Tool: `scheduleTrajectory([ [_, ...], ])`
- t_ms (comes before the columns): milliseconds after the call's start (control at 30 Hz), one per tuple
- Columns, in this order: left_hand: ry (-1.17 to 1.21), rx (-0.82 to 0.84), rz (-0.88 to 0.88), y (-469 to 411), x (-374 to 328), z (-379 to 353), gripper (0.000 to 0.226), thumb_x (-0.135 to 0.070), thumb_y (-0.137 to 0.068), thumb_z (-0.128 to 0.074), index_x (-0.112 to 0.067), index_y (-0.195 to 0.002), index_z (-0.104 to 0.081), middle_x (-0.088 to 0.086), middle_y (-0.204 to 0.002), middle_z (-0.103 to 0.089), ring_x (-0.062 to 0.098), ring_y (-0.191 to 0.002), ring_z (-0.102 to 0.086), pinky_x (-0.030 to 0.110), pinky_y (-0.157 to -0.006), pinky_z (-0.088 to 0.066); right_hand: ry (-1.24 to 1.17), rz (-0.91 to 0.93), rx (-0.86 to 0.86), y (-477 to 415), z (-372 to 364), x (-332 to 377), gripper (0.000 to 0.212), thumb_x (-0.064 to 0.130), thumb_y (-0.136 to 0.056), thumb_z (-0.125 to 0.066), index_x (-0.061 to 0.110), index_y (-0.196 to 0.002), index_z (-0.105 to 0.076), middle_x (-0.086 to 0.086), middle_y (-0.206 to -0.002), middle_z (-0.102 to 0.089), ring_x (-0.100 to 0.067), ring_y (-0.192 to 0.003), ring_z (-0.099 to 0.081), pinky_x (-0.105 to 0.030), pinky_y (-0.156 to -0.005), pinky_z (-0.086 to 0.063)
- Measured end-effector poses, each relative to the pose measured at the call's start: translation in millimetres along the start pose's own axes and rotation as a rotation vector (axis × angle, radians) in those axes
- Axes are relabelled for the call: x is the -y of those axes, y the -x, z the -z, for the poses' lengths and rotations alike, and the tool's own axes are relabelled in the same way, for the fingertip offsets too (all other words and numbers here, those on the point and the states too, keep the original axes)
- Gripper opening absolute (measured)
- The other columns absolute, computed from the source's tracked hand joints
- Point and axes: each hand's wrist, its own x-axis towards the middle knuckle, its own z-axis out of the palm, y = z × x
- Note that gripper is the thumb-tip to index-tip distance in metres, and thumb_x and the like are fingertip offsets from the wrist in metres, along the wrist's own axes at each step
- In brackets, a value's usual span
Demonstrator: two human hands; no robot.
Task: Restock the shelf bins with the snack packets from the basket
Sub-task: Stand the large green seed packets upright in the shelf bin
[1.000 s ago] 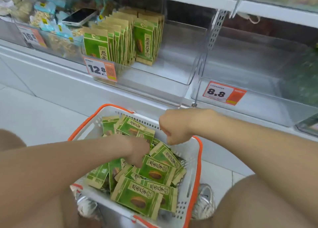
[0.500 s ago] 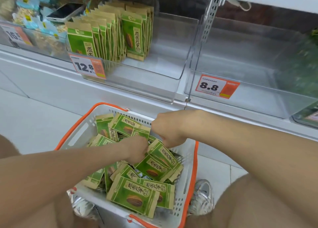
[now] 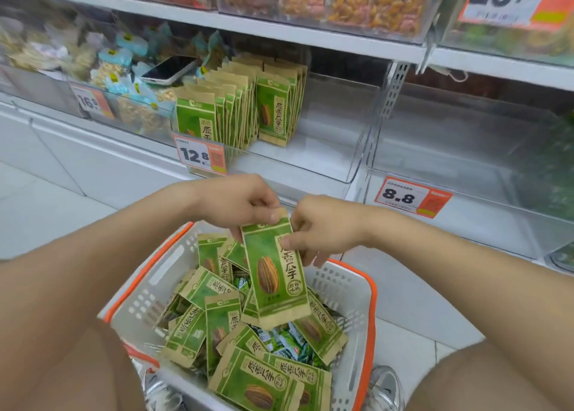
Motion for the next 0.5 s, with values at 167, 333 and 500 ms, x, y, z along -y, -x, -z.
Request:
scheduleTrajectory([
  [167,0.307,-0.427,-0.026,17.4,-1.1,26.0,0.021,-0.029,-0.099,-0.071,-0.010,-0.094,-0.078,0.016,-0.085,-0.078,0.024,-0.073,-0.073,0.037,-0.068,-0.058,-0.470,0.082,-0.193,11.7,7.6,21.1,0.035,0.030,-0.108,-0.055,-0.004,-0.107,-0.062,-0.013,-0.090,-0.080,-0.026,-0.081,-0.079,-0.041,-0.075,-0.066],
  [333,0.647,-0.720,0.047,12.2,-13.5,28.3,0.048,-0.053,-0.103,-0.058,-0.008,-0.103,-0.074,0.014,-0.094,-0.079,0.025,-0.078,-0.076,0.036,-0.066,-0.060,-0.623,0.147,-0.760,5.7,16.9,35.9,0.025,0.023,-0.101,-0.068,0.004,-0.085,-0.063,-0.013,-0.072,-0.077,-0.028,-0.063,-0.076,-0.048,-0.063,-0.065],
  [500,0.375,-0.862,0.027,2.5,-17.6,18.0,0.071,-0.059,-0.109,-0.035,-0.003,-0.087,-0.072,0.014,-0.081,-0.076,0.031,-0.077,-0.072,0.043,-0.068,-0.055,-0.618,0.175,-0.882,2.5,24.6,33.6,0.024,0.022,-0.102,-0.067,0.004,-0.087,-0.068,-0.010,-0.071,-0.077,-0.028,-0.063,-0.076,-0.049,-0.062,-0.065],
])
